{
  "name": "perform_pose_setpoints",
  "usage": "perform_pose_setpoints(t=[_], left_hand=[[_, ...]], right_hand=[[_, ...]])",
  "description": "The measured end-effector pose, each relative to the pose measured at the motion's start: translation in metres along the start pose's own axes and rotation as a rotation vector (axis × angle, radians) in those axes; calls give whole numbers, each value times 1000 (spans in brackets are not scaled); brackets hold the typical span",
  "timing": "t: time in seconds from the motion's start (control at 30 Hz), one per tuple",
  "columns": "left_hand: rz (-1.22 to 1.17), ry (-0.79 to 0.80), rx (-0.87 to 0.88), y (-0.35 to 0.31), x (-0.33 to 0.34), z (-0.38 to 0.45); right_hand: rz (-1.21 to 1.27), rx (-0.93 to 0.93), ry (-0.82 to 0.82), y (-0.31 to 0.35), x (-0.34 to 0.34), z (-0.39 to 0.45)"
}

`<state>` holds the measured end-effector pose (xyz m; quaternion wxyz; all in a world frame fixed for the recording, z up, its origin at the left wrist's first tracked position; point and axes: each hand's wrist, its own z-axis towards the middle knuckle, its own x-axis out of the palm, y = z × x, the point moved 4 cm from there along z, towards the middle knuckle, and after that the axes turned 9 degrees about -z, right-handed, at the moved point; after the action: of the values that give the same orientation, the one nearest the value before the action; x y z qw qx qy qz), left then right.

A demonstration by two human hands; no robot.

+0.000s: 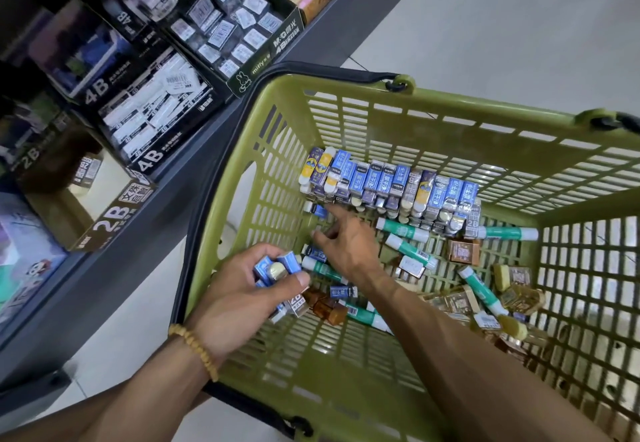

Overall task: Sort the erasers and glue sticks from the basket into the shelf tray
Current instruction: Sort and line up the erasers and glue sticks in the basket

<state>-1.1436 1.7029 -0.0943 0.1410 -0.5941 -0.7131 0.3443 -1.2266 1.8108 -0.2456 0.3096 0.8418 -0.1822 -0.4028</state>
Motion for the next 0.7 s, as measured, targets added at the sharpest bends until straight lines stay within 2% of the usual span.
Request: perform_pose_setpoints(t=[0.13,0.37,0.5,0.63,0.7], left_hand=[[15,-3,-17,0,-1,1],[24,-9,-12,-3,0,-1],[-6,-2,2,-4,1,0],[-54,3,5,-3,2,0],[-67,7,8,-3,3,0]], right_hand=[[-92,54,-81,3,-3,3],[-350,-57,-95,8,-1,5],[-243,-114,-150,3,-3,5],[-167,-83,-58,-2,-4,5],[-209,-74,-81,-2,-4,6]])
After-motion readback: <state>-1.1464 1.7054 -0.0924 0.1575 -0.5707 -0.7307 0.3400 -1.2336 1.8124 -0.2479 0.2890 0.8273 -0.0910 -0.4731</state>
